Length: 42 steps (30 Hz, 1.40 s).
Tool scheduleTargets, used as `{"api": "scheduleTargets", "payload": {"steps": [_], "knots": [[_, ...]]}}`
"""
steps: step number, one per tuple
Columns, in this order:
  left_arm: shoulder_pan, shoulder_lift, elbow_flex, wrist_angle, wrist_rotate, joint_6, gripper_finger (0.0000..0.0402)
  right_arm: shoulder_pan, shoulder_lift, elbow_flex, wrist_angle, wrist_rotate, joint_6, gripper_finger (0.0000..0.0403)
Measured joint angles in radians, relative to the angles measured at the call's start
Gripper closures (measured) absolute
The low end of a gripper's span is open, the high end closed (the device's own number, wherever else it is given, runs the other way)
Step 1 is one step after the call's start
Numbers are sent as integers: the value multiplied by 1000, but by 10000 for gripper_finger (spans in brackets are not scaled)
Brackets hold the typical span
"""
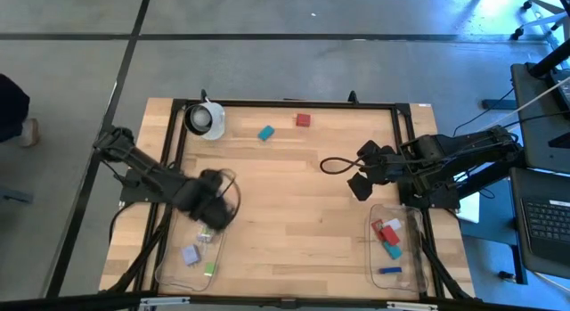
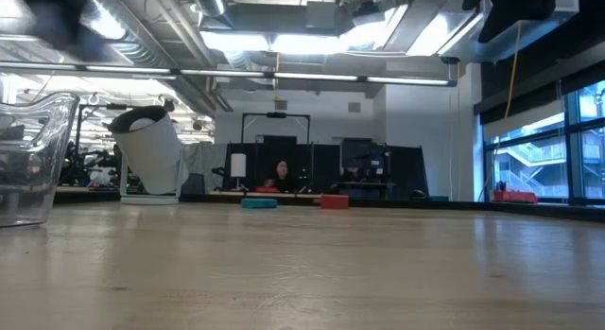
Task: Pick & Place Office items
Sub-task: Put the purple adapter into the left transparent bin
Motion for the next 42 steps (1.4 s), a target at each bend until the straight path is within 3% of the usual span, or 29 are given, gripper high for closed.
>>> {"api": "scheduleTargets", "payload": {"steps": [3,6,9,17,25,28,31,42], "knots": [[-72,0,0,-30,160,-43,192,0,0,0,0,0,0,103],[-131,-1,0,-23,227,-62,192,0,0,0,0,0,0,103],[-166,-2,0,-25,222,-107,192,0,0,0,2,3,0,103],[-176,-3,0,48,86,-160,192,0,0,0,4,2,0,103],[-241,-3,0,38,167,-217,192,0,0,0,5,2,0,103],[-256,-3,0,40,124,-344,192,0,0,0,5,2,0,103],[-255,3,0,47,103,-363,192,0,0,0,5,2,0,103],[-331,152,0,114,237,-484,192,0,0,0,5,2,0,103]]}}
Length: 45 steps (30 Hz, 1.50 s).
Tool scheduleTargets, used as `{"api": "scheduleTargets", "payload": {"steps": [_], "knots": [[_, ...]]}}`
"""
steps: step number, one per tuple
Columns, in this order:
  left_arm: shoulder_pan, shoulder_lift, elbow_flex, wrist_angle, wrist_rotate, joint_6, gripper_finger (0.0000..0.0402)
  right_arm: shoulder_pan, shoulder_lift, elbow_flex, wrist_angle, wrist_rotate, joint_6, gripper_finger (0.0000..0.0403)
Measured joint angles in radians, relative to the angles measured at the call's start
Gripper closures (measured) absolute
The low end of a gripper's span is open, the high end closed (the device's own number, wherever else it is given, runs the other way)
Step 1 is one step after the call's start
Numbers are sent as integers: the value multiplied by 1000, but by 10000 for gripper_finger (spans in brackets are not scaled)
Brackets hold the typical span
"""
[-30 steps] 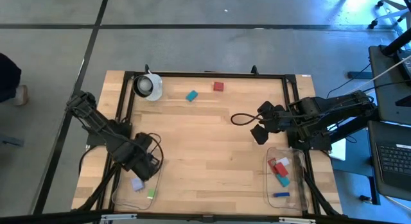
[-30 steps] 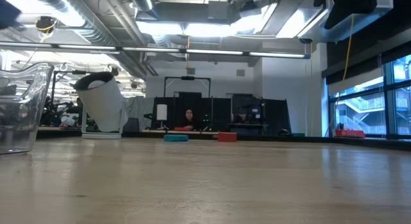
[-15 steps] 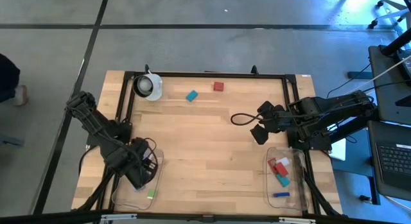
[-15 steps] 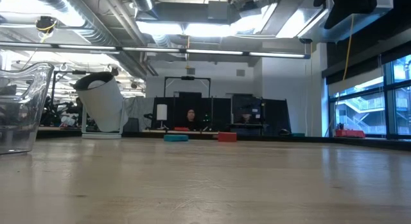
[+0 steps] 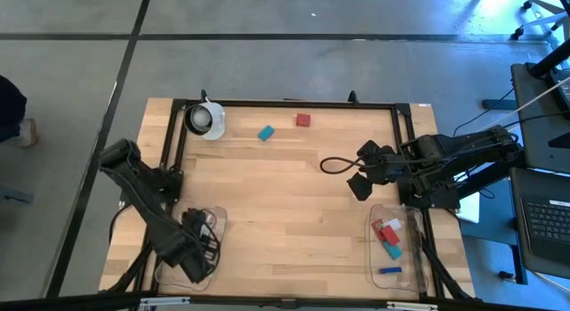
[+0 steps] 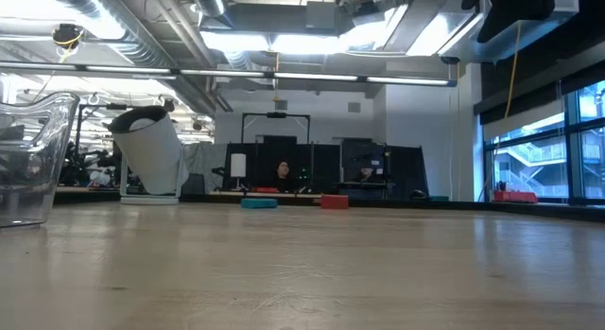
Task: Pick & Place Office items
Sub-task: Put the purple adapter into the left transparent bin, then put the light blue timer into the right transparent bin
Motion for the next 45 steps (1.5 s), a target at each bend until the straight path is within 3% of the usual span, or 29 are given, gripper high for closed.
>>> {"api": "scheduleTargets", "payload": {"steps": [11,17,29,36,40,45], "knots": [[-36,134,0,106,147,-150,191,0,0,0,5,0,0,103],[-32,148,0,162,161,-209,188,0,0,0,17,0,0,103],[27,146,0,199,183,-171,121,0,0,0,40,-2,0,103],[58,75,0,192,349,-171,128,0,0,0,41,-2,0,103],[70,1,1,197,322,-225,143,0,0,0,43,-2,0,103],[118,-99,23,182,164,-262,152,0,0,0,43,-2,0,103]]}}
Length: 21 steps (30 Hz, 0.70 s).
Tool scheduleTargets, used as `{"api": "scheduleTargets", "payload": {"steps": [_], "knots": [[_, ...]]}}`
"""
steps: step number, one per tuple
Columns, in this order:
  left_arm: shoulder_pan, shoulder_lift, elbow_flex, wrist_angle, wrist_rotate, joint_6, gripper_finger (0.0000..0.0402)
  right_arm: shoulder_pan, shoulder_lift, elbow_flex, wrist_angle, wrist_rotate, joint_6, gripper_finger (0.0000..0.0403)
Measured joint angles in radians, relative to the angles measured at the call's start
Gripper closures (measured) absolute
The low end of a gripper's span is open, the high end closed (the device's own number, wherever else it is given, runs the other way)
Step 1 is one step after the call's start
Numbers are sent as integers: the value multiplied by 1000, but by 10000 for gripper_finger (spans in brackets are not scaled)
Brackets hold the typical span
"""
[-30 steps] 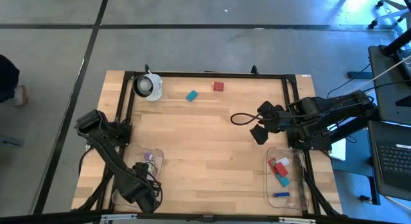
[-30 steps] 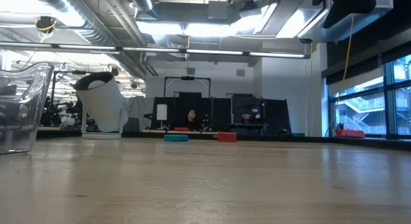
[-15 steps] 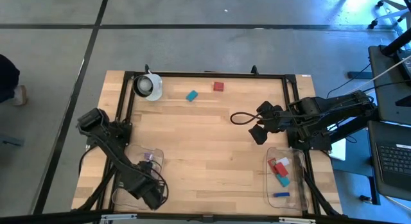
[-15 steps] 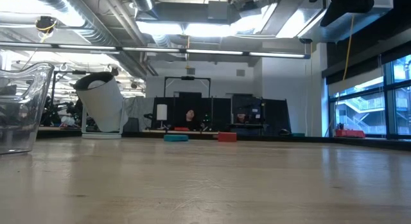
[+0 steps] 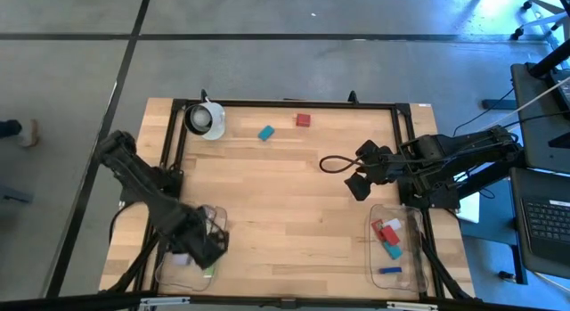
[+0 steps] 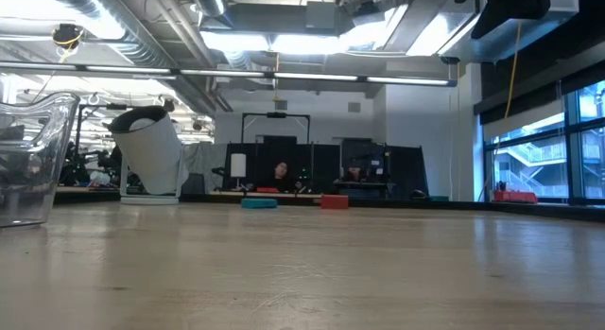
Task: Pick & Place Office items
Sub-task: Put the light blue timer into the right transparent bin
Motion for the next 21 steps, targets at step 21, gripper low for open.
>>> {"api": "scheduleTargets", "payload": {"steps": [21], "knots": [[480,-187,9,135,-381,365,151,0,0,0,0,2,0,103]]}}
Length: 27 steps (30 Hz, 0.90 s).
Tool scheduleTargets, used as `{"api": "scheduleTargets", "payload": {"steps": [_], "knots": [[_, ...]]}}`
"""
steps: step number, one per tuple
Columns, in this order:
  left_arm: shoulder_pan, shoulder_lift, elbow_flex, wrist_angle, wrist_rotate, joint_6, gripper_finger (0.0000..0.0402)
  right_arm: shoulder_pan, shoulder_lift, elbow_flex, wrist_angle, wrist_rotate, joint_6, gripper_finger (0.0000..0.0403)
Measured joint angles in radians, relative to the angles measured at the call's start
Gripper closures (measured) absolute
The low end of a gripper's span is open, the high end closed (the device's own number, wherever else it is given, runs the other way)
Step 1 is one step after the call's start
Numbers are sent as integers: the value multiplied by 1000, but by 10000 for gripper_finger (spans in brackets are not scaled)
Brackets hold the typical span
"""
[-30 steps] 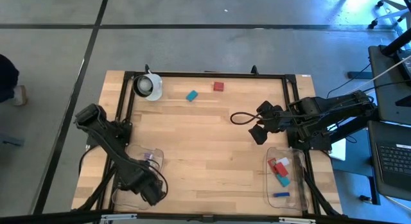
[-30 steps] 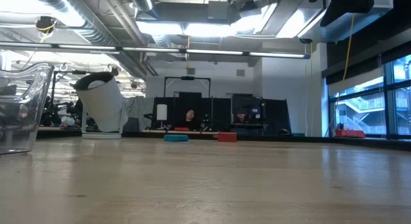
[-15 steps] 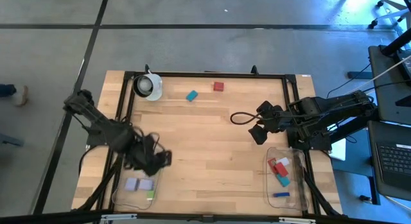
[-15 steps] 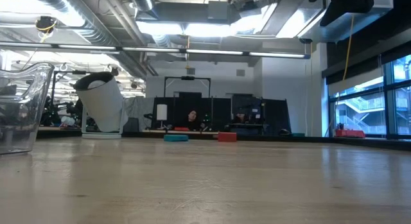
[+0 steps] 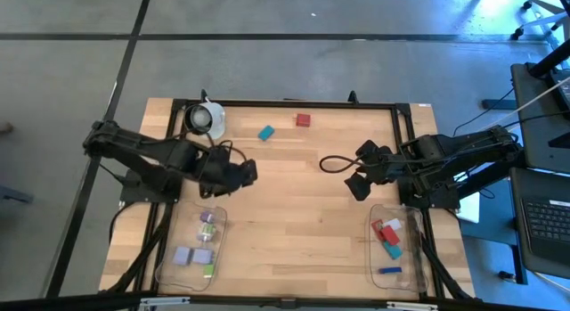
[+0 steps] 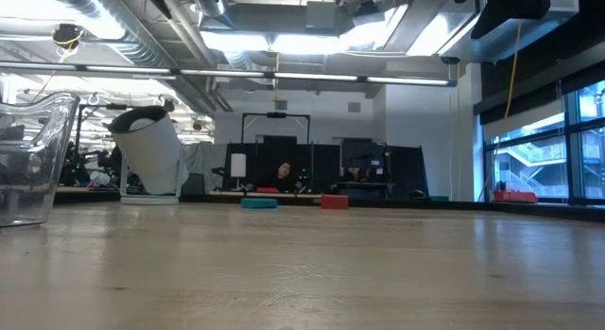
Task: Pick & Place Office items
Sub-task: Put the light blue timer into the right transparent bin
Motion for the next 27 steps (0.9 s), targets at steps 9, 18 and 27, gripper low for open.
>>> {"api": "scheduleTargets", "payload": {"steps": [9,18,27], "knots": [[147,14,1,3,-19,17,150,0,0,0,0,0,0,103],[345,-4,0,112,77,305,150,0,0,0,3,0,0,103],[453,3,0,560,80,865,151,0,0,0,3,0,-57,103]]}}
